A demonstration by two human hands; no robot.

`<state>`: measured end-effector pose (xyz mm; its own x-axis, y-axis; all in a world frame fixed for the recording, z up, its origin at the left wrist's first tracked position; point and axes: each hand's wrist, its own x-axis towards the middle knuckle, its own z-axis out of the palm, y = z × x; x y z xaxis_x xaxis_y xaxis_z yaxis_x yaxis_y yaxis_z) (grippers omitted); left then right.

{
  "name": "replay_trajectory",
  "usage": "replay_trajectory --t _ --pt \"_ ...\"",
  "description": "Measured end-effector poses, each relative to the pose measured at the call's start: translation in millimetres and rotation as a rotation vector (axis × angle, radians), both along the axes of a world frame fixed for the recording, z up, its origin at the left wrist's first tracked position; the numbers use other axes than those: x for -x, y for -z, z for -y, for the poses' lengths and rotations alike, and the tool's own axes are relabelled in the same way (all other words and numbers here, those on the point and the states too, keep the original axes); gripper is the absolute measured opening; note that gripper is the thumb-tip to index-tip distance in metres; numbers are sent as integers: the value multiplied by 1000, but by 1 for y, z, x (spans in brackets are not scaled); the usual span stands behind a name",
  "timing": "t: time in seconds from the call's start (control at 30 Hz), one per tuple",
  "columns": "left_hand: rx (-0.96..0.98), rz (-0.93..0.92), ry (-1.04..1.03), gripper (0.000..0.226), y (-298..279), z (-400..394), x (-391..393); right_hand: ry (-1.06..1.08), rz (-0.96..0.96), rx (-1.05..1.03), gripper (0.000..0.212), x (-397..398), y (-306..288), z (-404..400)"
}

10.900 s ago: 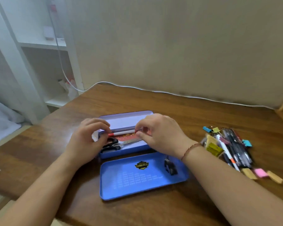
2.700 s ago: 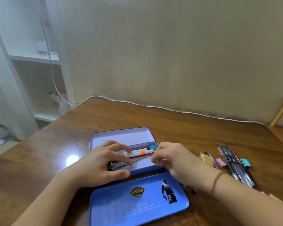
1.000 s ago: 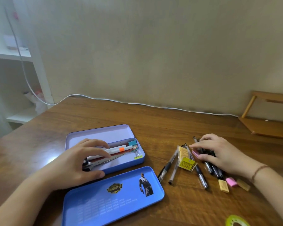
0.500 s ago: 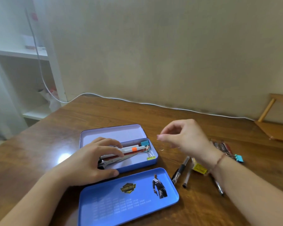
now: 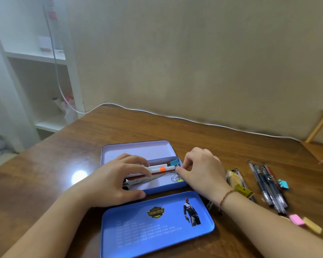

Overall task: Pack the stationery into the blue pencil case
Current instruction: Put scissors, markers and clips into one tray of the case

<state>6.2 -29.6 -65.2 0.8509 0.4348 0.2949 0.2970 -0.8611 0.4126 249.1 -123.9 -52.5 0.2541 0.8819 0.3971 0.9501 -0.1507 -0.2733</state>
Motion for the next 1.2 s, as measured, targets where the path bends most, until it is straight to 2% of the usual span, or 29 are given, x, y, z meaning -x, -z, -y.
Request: replay_trajectory --t 0.07,0.17,0.33,0.4,0.5,0.6,0.7,0.87,1.0,1.2 --pt "4 12 4 43 1 0 0 -51 42 -2 27 1 0 2" --pt "-5 21 7 43 2 -1 1 -90 -15 -27 22 -1 -11 8" --pt "-53 21 18 43 4 -4 2 -99 -99 -273 9 -50 -56 66" --pt "-73 15 27 44 5 -6 1 -36 -67 -177 9 -84 -67 104" --pt "-81 5 28 46 6 -7 0 77 -37 154 30 -132 -61 152" --pt "-62 13 23 47 7 -7 1 39 -64 346 35 -145 -42 184" --pt "-26 41 17 48 8 -6 1 16 -81 331 20 -148 -26 198" --pt "22 101 3 40 9 -4 1 216 -40 148 26 -167 -9 180" --pt "49 113 10 37 8 -3 0 334 -69 341 49 -180 -10 155" --pt "75 127 1 39 4 2 -2 411 -70 293 40 -178 -13 148"
